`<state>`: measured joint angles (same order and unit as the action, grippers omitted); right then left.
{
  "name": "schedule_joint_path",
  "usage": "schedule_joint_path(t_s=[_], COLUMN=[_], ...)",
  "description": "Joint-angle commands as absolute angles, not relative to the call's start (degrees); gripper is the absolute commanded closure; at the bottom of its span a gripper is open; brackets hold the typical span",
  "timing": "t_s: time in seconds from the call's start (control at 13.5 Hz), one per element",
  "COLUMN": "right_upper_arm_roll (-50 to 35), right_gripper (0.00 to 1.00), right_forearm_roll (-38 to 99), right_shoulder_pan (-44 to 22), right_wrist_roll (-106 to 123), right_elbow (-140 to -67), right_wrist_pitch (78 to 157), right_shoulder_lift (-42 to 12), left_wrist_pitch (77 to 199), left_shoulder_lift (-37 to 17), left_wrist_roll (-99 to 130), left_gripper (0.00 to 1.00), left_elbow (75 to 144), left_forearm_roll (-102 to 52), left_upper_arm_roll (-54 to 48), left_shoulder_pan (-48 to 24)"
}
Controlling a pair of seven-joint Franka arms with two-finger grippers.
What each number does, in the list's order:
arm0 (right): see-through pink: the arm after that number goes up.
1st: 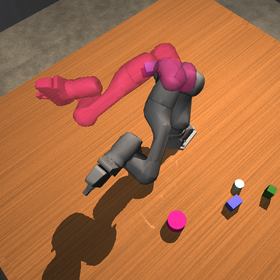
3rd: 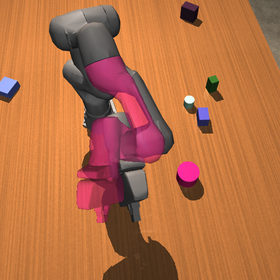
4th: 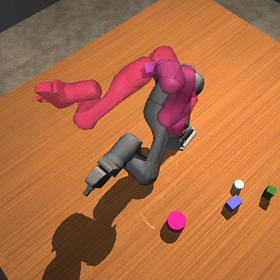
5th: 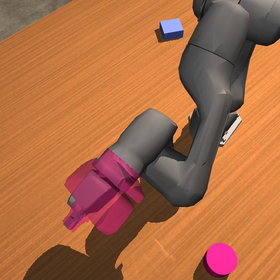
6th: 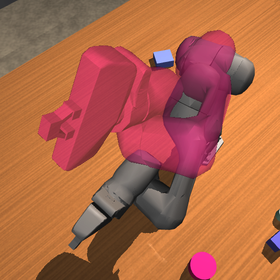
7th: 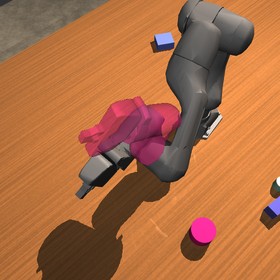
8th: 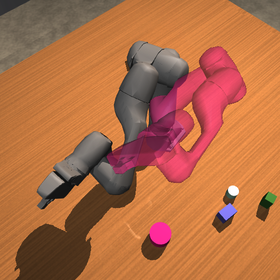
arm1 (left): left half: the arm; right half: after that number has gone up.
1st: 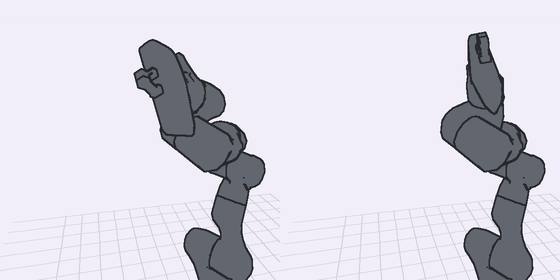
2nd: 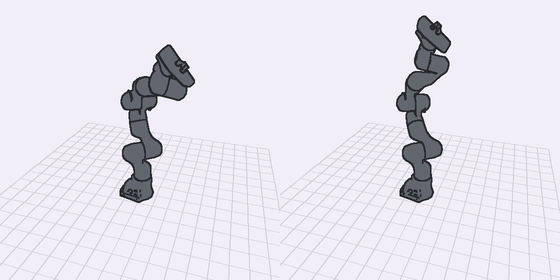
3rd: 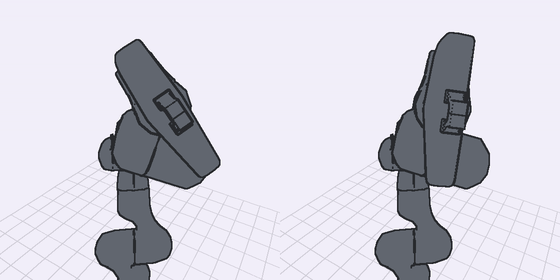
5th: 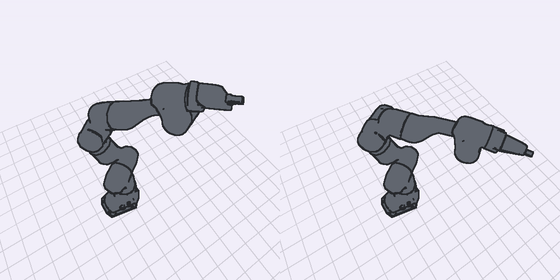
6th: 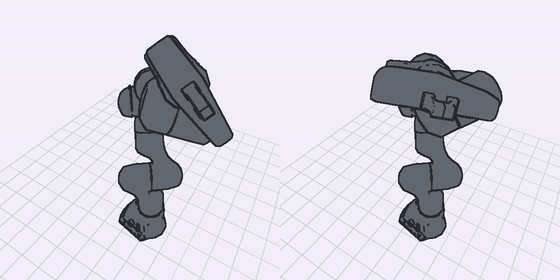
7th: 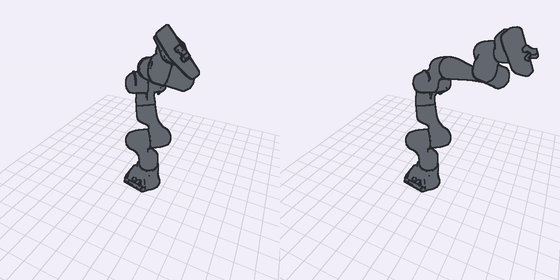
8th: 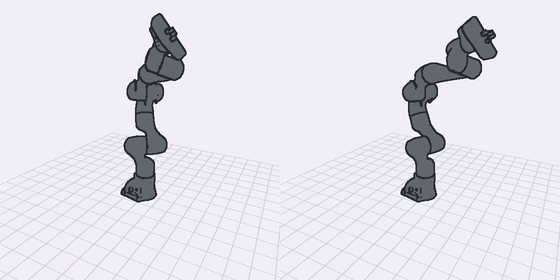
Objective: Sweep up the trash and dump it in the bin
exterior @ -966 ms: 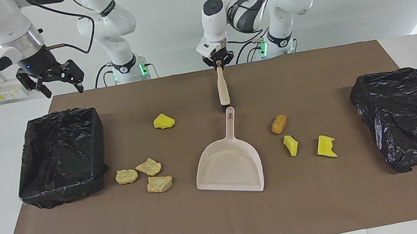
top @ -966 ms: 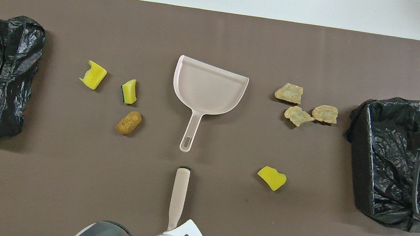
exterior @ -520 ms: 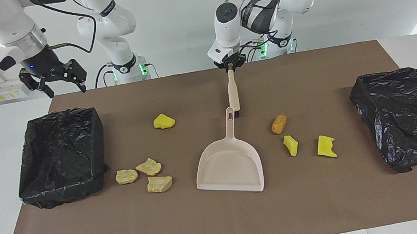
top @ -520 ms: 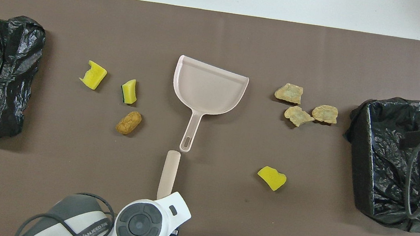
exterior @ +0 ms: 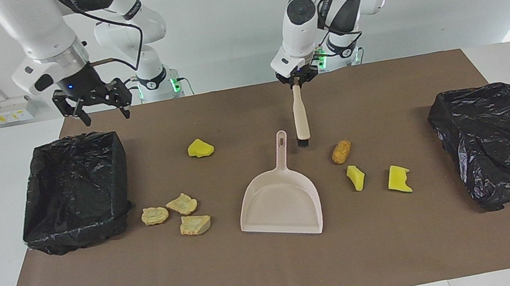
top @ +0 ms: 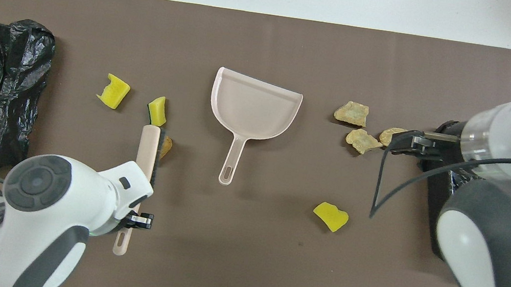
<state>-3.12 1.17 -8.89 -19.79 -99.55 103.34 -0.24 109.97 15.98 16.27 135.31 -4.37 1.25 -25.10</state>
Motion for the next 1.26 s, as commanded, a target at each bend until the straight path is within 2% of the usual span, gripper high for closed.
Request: schedule_joint_path(t_s=[0.0,0.3,0.67,0.97,1.19], right_upper_arm_roll=[-2.9,-2.8,-2.8,-2.7,-2.9], right_gripper=[0.0,0.0,0.0,0.0,0.0], right_forearm_roll=[1.4,0.1,-7.4,-13.2,-15.0], right_shoulder_pan=[-12.9,-20.5,-28.6,-35.5,-36.5], right_wrist_roll=[-28.3,-40.0,-52.3,-65.1,-66.7], right_elbow=[-99.6,-99.2,-97.3,-93.2,-94.9], right_wrist_pitch=[109.0,118.5,123.4,126.4,130.0], right_shoulder_lift=[-4.2,-10.1,-16.5,-25.0,-25.8], left_wrist_pitch=[111.8,112.2,117.2,117.2,116.7], left_shoulder_lift=[12.8,2.8,-10.8,-12.5,-12.3], left_wrist_roll=[8.1,0.8,-2.0,-2.1,-2.4], left_gripper=[1.0,1.0,1.0,1.0,1.0], left_elbow=[131.9,119.2,108.6,109.2,111.8], left_forearm_roll=[-1.4,4.8,13.8,14.3,16.8], left_upper_arm_roll=[0.4,0.5,0.5,0.5,0.4], left_shoulder_pan=[-16.1,-7.5,-5.4,-5.4,-6.6])
